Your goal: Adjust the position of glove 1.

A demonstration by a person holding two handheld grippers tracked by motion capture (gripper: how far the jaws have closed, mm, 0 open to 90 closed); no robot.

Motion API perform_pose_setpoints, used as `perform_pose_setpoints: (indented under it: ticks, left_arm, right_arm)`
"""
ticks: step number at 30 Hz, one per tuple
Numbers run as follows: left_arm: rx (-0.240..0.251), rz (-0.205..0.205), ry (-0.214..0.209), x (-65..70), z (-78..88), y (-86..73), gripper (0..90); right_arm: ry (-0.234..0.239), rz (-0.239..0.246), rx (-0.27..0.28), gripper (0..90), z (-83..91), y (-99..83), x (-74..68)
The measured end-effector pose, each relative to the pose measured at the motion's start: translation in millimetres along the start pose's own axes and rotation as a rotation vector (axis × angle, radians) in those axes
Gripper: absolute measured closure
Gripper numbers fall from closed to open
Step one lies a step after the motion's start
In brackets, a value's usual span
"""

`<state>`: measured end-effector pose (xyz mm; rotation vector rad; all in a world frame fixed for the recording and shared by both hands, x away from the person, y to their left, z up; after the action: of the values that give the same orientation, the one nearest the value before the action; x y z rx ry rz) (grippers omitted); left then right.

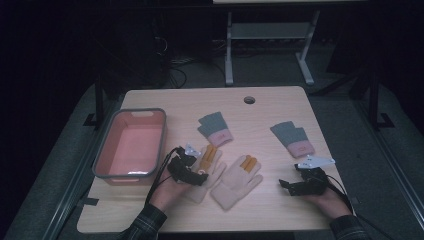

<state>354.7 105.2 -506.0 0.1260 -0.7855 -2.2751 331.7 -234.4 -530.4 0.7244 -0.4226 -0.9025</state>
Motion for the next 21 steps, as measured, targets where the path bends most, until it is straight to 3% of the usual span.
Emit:
perform_pose_setpoints:
  ticks: [4, 6, 10, 11, 12, 16, 21]
  left_arm:
    - [-0.042, -0.011, -0.004, -0.2, -6.9, -5.2, 22.6]
    - [-0.030, -0.003, -0.003, -0.3, -7.4, -5.1, 23.4]
    - [-0.034, -0.036, -0.014, -0.6, -3.6, -5.4, 43.0]
    - [-0.031, -0.036, -0.022, -0.2, -2.9, -5.3, 43.0]
    - [-0.029, -0.035, -0.028, -0.3, -2.5, -5.3, 52.2]
    - [-0.032, -0.041, -0.054, -0.9, -1.4, -5.1, 59.2]
    - [-0.030, -0.039, -0.085, -2.8, 0.7, -3.9, 61.8]
  right_arm:
    - [0.000, -0.002, 0.001, 12.9, -0.1, 0.1, -0.1]
    - [0.000, -0.001, 0.002, 12.9, -0.1, 0.1, -0.1]
    - [0.000, 0.001, 0.000, 12.9, 0.0, 0.0, 0.1]
    - [0.000, 0.001, 0.000, 12.9, 0.0, 0.0, 0.1]
    - [0.000, 0.001, 0.001, 12.9, 0.0, 0.0, 0.0]
    - [0.000, 0.000, 0.000, 12.9, 0.0, 0.0, -0.1]
    - [0.000, -0.001, -0.001, 12.9, 0.0, 0.0, -0.1]
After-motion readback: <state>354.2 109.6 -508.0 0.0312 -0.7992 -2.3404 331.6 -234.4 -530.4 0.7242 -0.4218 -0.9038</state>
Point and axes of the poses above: each handheld gripper's, and its own axes: z roughly backward along the jaws, y roughly out of its top, x roughly to its right, the point moved 7 cm from there along -z, roughly forward along the jaws, and after that the axes turned 6 degrees about -y, right-handed, at the moved point
